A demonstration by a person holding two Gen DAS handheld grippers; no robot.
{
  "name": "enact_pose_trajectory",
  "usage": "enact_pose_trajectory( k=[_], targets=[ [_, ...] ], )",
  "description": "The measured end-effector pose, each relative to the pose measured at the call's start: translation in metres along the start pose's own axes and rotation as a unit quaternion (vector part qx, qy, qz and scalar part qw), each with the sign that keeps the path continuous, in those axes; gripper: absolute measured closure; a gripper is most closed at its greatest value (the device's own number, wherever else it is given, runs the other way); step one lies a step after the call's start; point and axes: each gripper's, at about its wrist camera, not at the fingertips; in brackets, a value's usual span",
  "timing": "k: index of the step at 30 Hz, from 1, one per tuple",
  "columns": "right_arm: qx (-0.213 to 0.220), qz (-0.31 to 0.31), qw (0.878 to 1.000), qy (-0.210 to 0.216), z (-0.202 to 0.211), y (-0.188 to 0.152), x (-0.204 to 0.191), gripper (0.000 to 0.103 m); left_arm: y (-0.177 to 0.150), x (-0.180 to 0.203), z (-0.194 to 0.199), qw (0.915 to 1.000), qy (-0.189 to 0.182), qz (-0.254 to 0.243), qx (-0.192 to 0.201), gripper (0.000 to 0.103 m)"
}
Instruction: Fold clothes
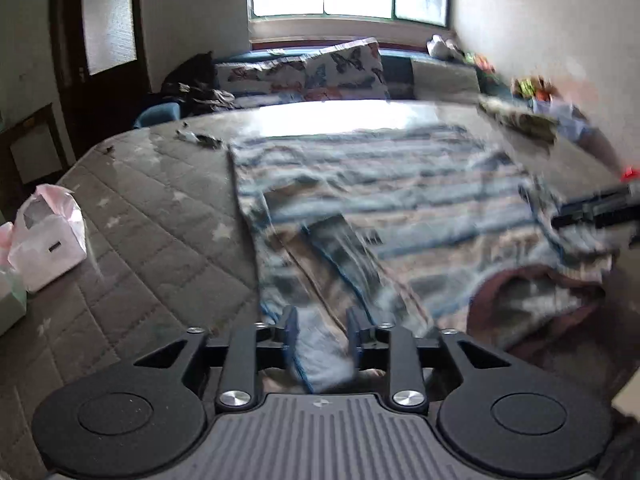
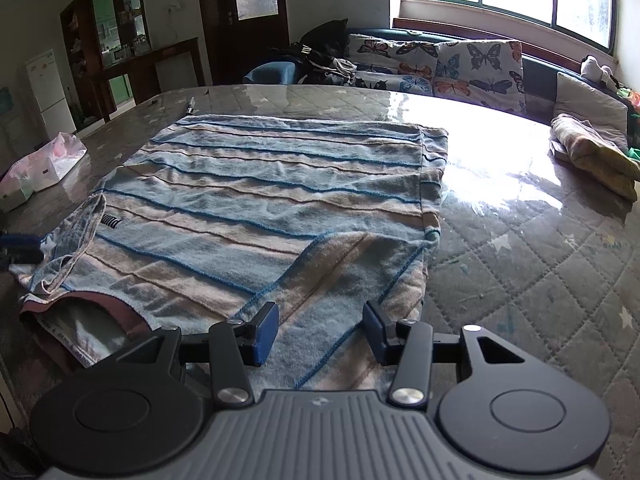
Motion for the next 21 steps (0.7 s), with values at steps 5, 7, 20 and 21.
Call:
enact_pose_trajectory(
  k=[5,7,20,21],
  targets=[
    [0.005,0.000,1.000,0.001,0.006,0.000,-0.001,0.056,0.004,0.003,0.006,1.0000,-0.003,-0.003,0.007,0.070],
    [0.005,0.000,1.000,0.000,0.007,-0.001,0.000,0.056,0.006,0.005,0.006,0.9999,-0.002,-0.003,0.015,0.070],
    [0.003,0.001,1.000,-0.001,0.010,-0.003,0.000,0.056,0.004,0.025,0.003,0.9973,-0.007,-0.068,0.027,0.072],
    [0.002,0.001,1.000,0.000,0.009,-0.003,0.000,0.056,0.004,0.026,0.002,0.9971,-0.012,-0.071,0.025,0.072]
  ],
)
Point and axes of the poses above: each gripper's, at about its wrist camera, not at the fingertips, and z roughly against the way its jaws point, x to its right, y to its top, and after that the axes turned 8 degrees about x, right-handed
